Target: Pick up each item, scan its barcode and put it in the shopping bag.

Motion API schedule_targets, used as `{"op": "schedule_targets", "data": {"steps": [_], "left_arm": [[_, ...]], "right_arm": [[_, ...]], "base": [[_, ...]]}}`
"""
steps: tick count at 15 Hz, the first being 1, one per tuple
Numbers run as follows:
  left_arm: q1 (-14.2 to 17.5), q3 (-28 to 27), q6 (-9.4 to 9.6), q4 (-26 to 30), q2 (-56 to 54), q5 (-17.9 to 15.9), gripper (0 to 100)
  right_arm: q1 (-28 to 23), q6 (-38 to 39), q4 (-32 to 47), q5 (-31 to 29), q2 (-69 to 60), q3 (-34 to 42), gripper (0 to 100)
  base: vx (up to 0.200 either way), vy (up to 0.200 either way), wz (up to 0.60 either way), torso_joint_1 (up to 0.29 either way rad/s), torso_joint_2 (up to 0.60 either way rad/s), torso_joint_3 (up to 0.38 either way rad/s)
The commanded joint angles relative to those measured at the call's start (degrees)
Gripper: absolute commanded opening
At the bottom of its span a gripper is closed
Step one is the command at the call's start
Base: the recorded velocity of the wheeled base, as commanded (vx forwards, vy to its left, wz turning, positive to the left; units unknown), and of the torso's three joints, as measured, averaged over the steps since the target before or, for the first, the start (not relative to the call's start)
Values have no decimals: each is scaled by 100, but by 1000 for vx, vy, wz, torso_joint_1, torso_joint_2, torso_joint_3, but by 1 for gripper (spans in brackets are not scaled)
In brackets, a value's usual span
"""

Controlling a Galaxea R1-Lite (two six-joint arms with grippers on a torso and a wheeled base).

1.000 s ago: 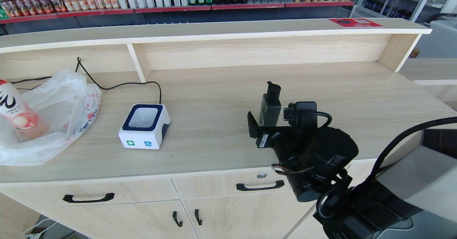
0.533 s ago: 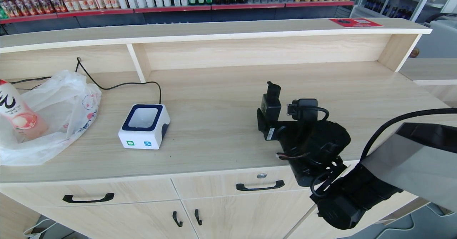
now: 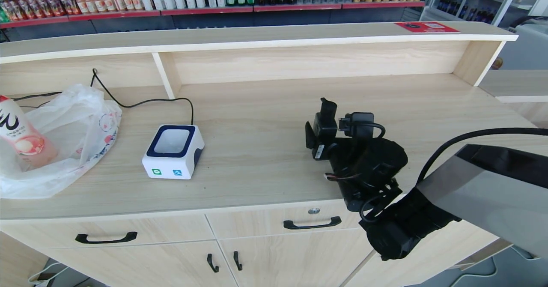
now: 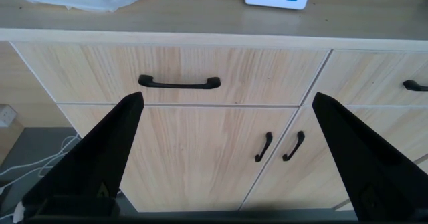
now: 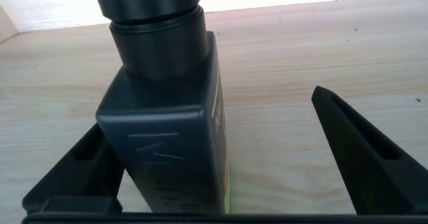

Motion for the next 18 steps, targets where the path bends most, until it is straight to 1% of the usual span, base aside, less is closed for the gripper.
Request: {"op": "schedule_targets", "data": {"steps": [1,13,14,18], "left_arm": [[2,0,0,-5,0,-1,100],[2,0,0,-5,0,-1,100],[2,0,0,-5,0,-1,100],[2,0,0,-5,0,-1,100]], "right_arm": [[7,-35,-6,45,102,-139,100],[-1,-8,-6,36,207,-183,100],[-1,-8,-6,36,198,-200,0],[7,0,-6,36,163,-147,0]], "base": [[0,0,0,0,0,0],[0,0,0,0,0,0],[0,0,0,0,0,0],[0,0,0,0,0,0]]}}
